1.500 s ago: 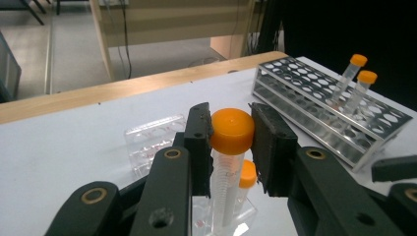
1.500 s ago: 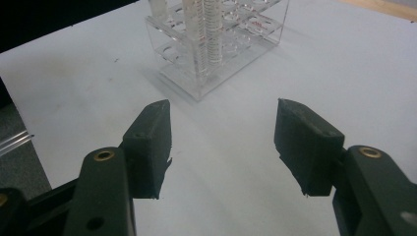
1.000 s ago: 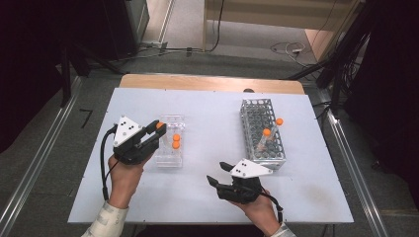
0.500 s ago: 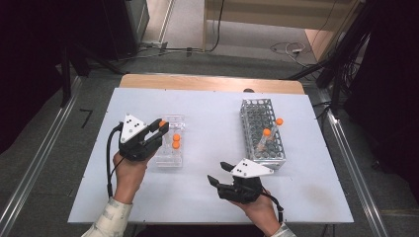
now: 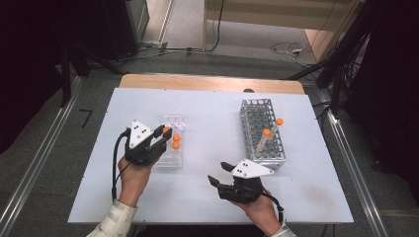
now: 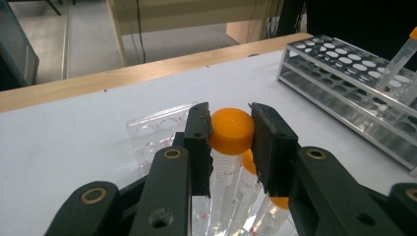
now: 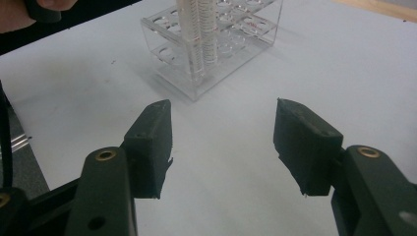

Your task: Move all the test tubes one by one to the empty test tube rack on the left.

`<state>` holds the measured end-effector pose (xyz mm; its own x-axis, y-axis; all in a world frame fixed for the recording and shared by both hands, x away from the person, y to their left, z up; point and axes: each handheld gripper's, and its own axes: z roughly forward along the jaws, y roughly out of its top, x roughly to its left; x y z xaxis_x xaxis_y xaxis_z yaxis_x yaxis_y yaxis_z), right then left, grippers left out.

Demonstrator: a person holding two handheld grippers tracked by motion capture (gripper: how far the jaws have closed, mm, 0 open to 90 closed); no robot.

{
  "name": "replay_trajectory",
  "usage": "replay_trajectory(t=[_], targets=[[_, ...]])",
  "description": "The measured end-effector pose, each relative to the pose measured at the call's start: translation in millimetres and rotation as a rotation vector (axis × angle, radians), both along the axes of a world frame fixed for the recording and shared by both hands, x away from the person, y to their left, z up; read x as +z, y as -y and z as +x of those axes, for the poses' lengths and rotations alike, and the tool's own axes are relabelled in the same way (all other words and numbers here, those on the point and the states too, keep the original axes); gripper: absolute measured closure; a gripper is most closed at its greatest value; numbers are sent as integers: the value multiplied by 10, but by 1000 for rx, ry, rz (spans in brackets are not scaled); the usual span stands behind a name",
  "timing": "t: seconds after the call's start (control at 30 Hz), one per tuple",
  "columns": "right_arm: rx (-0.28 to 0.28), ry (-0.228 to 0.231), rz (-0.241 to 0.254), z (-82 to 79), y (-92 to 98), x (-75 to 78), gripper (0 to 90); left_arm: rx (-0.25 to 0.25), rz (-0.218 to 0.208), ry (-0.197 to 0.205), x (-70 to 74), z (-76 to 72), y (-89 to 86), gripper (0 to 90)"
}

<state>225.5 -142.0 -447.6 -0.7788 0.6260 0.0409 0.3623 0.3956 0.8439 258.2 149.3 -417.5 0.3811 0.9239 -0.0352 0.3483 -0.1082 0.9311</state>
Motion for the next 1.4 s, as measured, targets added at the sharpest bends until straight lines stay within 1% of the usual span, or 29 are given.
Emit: replay_trajectory(t=[0.17,0.33,0.5,0.67,0.73,0.93,1.0,1.1,1.23,1.4], targets=[[-1,1,1,-3,0,2,382,4,7,-8,-40,-8,10,695],[0,2,0,0,9,4,382,7,-1,-12,-59,-15,6,685],[-1,3,1,0,15,6,382,7,-15,-12,-53,-20,-10,646],[-1,4,1,-3,13,6,382,3,-23,-11,-42,-34,-25,635],[-1,5,2,-1,16,7,382,5,-32,-9,-32,-42,-30,624],[-5,6,2,0,28,12,382,-10,-59,-12,-13,-64,-39,583],[-6,7,3,1,35,16,382,-14,-65,-12,3,-79,-46,559],[-11,8,6,2,49,21,382,-8,-81,-3,21,-103,-44,487],[-19,10,9,10,74,31,382,-2,-90,-12,42,-132,-31,396],[-30,15,13,18,109,44,382,-13,-102,-21,53,-169,-15,320]])
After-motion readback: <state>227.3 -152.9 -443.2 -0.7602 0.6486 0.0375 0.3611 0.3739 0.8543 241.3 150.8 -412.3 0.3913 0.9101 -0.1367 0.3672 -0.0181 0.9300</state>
